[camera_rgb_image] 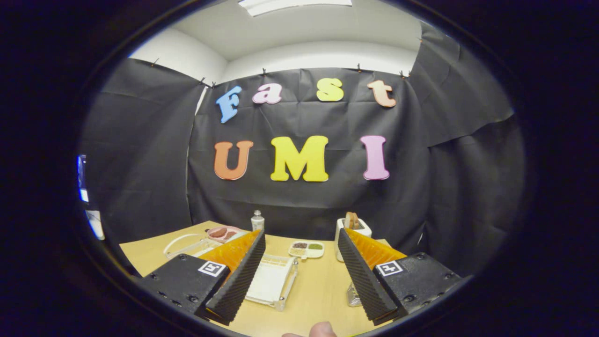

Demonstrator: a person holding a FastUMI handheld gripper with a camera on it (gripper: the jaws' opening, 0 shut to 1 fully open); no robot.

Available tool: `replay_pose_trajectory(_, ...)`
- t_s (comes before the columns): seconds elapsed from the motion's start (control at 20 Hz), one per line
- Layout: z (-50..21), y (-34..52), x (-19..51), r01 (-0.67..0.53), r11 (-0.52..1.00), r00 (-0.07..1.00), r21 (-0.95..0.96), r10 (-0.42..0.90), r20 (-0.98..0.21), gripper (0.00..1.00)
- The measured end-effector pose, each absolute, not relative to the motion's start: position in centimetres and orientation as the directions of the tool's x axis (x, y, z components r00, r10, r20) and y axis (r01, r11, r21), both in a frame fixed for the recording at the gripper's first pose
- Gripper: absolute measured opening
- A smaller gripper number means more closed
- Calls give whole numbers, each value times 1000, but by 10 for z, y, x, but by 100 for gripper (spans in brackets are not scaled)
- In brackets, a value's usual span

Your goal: Take the plate from the dish rack, then take the spoon from the basket and place it into the plate.

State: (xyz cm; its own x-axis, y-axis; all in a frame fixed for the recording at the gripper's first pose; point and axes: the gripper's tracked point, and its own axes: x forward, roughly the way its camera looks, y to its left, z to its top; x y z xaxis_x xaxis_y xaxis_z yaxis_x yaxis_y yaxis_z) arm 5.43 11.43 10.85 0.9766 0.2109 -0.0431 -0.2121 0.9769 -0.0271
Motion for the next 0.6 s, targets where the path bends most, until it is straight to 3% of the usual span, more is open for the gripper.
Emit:
replay_pose_trajectory(0.3,139,190,77,-330,942,939,-66,321,-123,100)
replay_pose_trajectory(0.6,129,260,117,-421,907,848,27,404,-343,100)
